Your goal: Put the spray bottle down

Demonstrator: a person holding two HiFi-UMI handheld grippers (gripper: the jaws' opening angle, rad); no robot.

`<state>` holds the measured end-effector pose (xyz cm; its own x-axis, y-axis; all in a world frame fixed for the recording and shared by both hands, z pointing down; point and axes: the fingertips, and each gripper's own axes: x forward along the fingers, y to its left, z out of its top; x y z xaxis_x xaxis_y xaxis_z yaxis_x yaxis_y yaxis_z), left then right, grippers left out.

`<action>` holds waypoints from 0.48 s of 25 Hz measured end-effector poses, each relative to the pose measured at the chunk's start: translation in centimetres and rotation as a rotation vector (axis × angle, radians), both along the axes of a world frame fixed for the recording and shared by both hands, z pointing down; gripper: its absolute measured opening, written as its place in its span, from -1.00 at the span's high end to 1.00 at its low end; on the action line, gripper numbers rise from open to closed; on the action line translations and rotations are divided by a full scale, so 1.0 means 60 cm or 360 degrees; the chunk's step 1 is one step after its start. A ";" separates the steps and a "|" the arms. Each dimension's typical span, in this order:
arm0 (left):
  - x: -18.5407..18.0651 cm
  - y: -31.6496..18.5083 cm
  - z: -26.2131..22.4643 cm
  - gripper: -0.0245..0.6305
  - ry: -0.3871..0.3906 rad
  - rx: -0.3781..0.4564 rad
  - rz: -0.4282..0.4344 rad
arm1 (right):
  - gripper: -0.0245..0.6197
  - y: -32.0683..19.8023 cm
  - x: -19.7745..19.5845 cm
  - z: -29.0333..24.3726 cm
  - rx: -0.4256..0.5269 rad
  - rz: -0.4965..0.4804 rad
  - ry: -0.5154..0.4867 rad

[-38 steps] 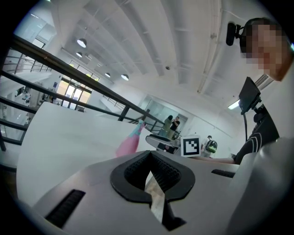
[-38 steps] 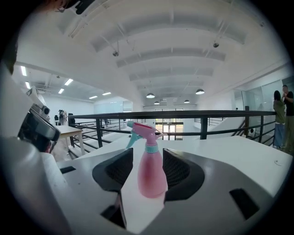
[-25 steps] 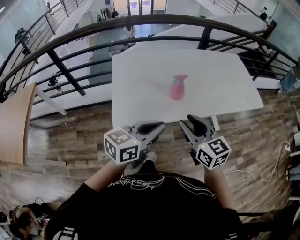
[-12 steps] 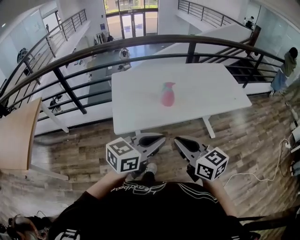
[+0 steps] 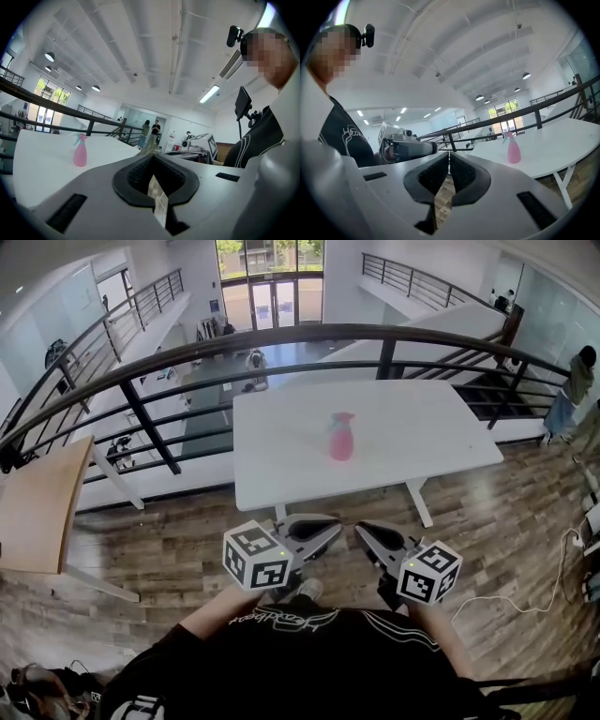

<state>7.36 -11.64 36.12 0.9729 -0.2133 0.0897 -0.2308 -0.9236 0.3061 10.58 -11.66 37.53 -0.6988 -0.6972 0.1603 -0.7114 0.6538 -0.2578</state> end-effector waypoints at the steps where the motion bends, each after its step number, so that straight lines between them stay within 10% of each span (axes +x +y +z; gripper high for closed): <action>1: 0.002 0.002 0.000 0.91 0.0000 0.0001 0.0004 | 0.86 0.002 0.003 0.000 0.0001 0.0007 0.0007; 12: 0.015 0.017 -0.005 0.91 -0.0003 0.0006 0.0020 | 0.87 0.014 0.016 -0.003 0.0024 0.0035 0.0009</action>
